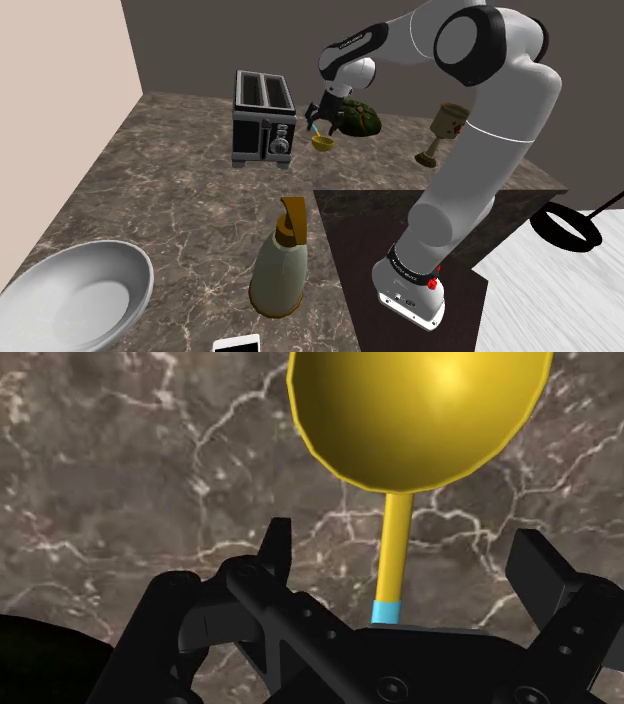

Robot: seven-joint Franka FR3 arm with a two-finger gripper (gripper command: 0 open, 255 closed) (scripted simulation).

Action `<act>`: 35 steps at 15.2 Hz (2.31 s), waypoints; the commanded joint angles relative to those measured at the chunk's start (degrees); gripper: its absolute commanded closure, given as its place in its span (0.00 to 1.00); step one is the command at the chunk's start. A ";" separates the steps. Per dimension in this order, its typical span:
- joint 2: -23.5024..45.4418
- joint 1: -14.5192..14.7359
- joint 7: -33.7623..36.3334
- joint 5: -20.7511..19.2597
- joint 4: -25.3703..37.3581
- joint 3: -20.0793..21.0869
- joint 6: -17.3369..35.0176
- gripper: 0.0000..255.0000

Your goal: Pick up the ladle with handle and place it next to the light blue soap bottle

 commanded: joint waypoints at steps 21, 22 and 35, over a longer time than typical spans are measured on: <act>1.77 0.22 -0.58 1.05 -1.46 0.40 3.18 1.00; 1.31 0.24 -0.32 0.79 -1.22 0.34 2.52 1.00; -3.67 0.33 2.66 -1.82 3.14 -0.05 -6.39 1.00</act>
